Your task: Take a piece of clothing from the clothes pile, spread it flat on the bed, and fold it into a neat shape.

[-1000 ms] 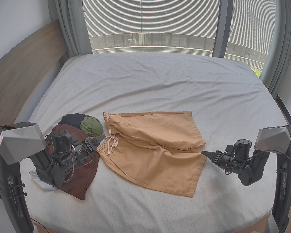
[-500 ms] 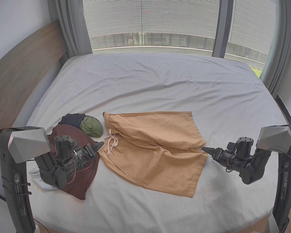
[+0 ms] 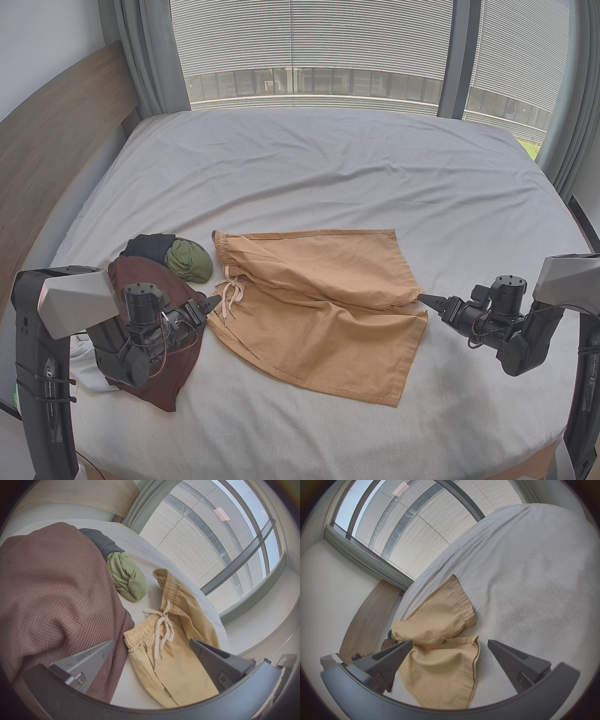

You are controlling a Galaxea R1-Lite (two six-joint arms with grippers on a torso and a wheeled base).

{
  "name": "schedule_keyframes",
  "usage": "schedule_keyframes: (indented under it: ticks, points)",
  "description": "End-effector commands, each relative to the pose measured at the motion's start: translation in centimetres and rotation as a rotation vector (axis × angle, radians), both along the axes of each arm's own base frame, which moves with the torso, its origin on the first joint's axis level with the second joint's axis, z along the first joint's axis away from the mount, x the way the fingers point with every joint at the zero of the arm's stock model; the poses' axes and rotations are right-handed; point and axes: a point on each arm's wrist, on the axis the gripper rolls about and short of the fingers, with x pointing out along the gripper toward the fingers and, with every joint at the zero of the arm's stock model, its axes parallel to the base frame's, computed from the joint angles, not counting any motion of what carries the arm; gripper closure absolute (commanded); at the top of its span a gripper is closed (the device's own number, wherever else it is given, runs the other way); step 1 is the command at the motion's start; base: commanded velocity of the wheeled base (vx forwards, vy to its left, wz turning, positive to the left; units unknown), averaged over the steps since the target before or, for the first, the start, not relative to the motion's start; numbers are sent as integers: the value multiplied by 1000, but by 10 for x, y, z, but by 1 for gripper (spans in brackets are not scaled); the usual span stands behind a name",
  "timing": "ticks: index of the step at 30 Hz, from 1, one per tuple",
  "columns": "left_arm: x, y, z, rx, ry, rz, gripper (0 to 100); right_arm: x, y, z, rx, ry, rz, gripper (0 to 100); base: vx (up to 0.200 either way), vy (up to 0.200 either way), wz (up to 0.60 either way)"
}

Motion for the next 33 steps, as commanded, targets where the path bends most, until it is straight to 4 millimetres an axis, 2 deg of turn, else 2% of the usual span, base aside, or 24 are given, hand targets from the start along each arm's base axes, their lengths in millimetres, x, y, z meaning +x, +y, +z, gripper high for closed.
schedule_keyframes:
  ticks: [1,4,9,24,25,32,33]
  points:
    - [8,-3,-6,0,-8,1,0,-1,2,6,1,-15,5,0,0,0,0]
    - [15,-4,-10,9,-14,22,0,-1,2,6,2,-16,5,0,0,0,0]
    - [19,-11,-15,9,-15,9,0,0,2,5,2,-16,6,0,0,0,0]
    - [24,-13,-25,9,-11,5,0,-1,3,5,2,-26,8,0,0,0,0]
    - [24,-13,-25,9,-11,5,100,-1,3,5,2,-26,10,0,0,0,0]
    - [25,-13,-28,8,-14,9,100,-17,13,-8,-16,52,48,0,0,0,0]
    - [25,-13,-27,8,-15,9,100,-26,20,-14,-36,82,79,0,0,0,0]
